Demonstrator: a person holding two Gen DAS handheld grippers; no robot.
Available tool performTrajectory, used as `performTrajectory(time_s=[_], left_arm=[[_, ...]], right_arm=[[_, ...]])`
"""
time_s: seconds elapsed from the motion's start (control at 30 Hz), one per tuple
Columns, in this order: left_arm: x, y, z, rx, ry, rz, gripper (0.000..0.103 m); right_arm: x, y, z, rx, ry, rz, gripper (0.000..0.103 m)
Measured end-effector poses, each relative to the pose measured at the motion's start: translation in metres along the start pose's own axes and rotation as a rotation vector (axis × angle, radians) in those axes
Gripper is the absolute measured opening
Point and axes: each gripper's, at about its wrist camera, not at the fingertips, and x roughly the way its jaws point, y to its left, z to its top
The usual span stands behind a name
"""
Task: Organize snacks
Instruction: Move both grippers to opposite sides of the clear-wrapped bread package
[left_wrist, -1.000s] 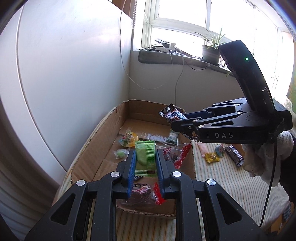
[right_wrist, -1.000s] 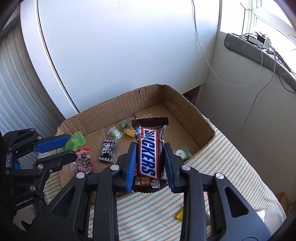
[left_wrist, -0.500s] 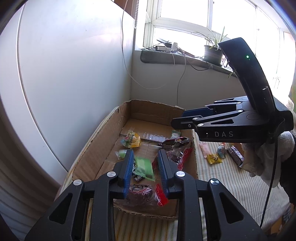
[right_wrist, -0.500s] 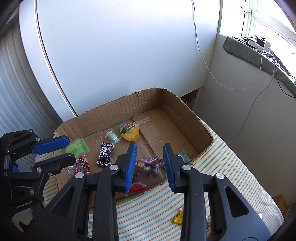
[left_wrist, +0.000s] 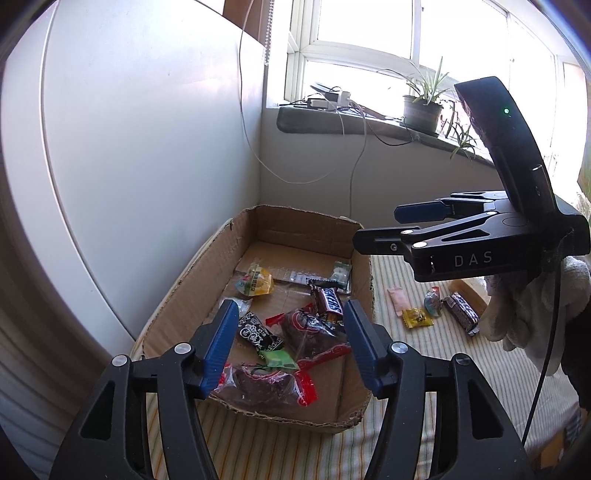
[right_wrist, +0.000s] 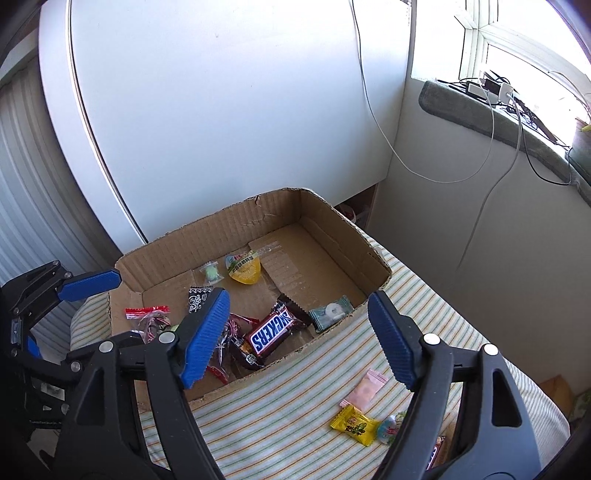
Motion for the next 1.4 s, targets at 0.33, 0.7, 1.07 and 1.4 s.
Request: performTrajectory(time_s=[0.33,0.7,1.07,1.4], left_arm=[[-0.01,-0.026,-0.001,0.016,-0.017,-0.057,0.059],[-0.003,-0.075,-0.006,0.057,0.002,-0.134,0.059],[0.018,-0.119,-0.011,0.081,0.051,-0.202,0.059],[0.045,-0.161,-0.012,0.092,0.112,-0.289,0.059]], right_arm=[[-0.042,-0.025,-0.027,0.042,-0.018,-0.048,0.08],[-0.084,-0.08,-0.076,0.155,-0.02,-0.124,0.08],[-0.093,-0.135,-0.122,0.268,0.017,-0.165,0.08],[-0.078,-0.181,-0.156,0.391,0.06,-0.114,0.08]])
